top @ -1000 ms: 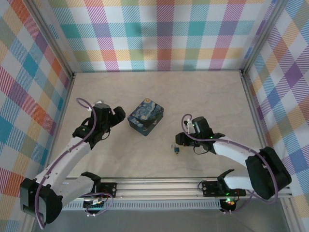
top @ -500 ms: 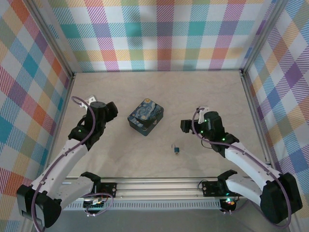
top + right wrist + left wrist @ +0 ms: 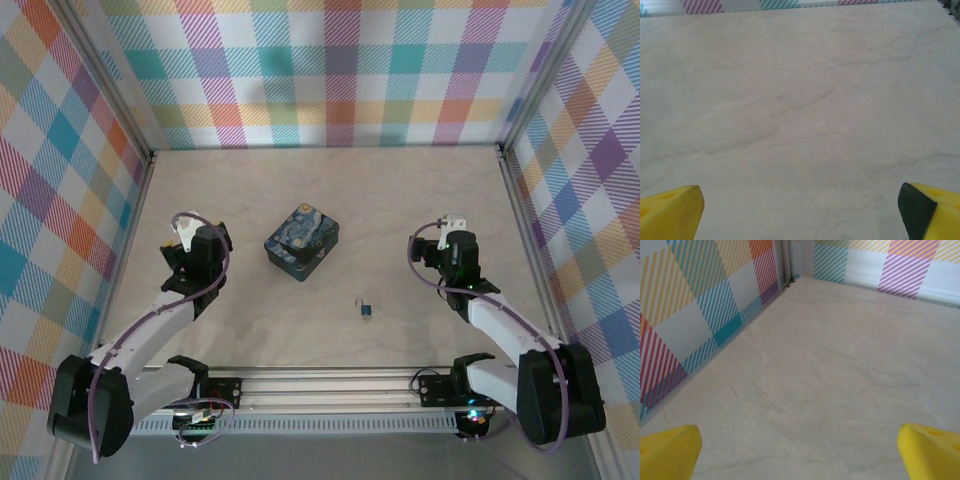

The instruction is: Unlock a padlock with a key

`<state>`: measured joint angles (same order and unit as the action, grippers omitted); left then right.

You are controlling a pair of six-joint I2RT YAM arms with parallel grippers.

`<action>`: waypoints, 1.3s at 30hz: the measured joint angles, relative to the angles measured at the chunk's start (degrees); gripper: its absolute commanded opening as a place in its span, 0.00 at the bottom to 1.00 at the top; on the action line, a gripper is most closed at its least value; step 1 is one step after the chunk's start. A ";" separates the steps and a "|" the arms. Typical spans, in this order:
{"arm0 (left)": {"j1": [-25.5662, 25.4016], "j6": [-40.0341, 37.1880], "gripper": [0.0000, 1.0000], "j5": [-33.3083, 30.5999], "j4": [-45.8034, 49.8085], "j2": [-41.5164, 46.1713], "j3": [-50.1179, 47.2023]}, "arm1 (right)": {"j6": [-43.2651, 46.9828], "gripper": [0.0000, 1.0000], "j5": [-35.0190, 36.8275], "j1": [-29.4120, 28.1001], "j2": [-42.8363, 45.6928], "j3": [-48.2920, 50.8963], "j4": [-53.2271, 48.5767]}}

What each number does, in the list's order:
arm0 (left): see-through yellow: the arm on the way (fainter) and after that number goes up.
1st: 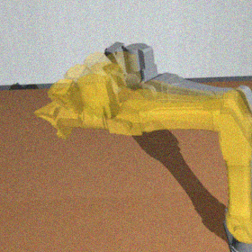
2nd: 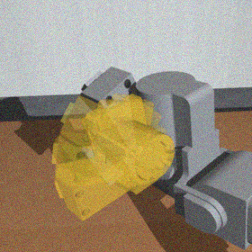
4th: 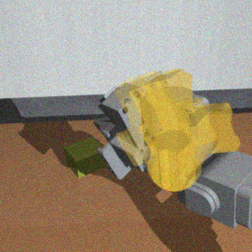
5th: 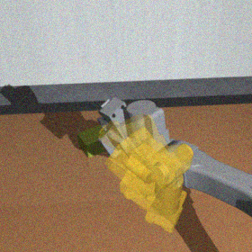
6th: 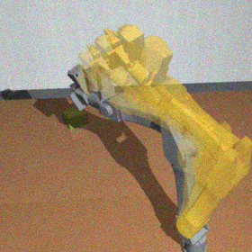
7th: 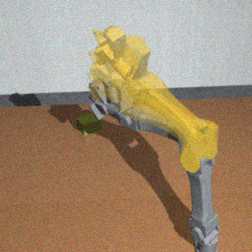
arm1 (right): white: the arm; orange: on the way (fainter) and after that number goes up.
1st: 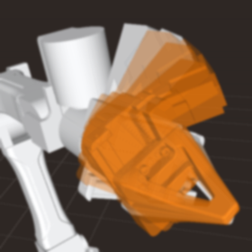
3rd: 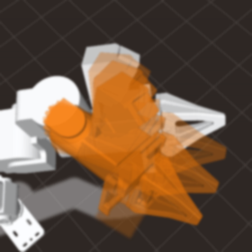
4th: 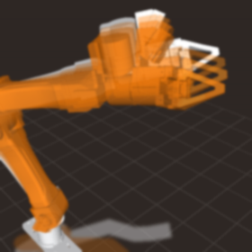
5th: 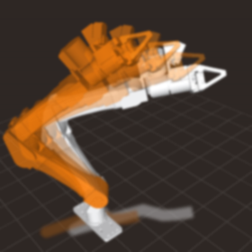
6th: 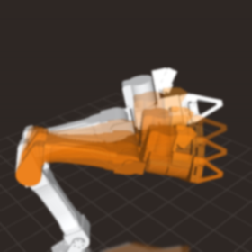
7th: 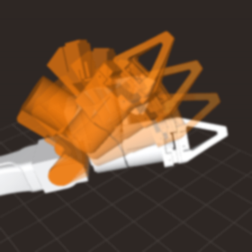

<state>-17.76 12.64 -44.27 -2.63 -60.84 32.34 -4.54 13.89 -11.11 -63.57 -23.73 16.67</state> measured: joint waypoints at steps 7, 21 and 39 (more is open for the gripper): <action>0.68 -6.38 1.00 1.36 -7.45 -5.46 -2.19 | 2.34 1.00 -1.68 3.43 -7.10 2.82 11.93; 1.46 -12.90 1.00 9.35 -19.56 -12.52 -5.90 | 4.79 1.00 -8.24 8.02 -20.63 4.17 31.71; 4.42 -16.37 1.00 21.84 -37.03 -18.78 -10.19 | 2.19 1.00 -10.97 11.17 -24.48 2.60 32.79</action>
<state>-13.34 -3.73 -22.44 -39.66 -79.61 22.15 -2.35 2.92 0.05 -88.05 -21.12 49.45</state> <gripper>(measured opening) 0.997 0.996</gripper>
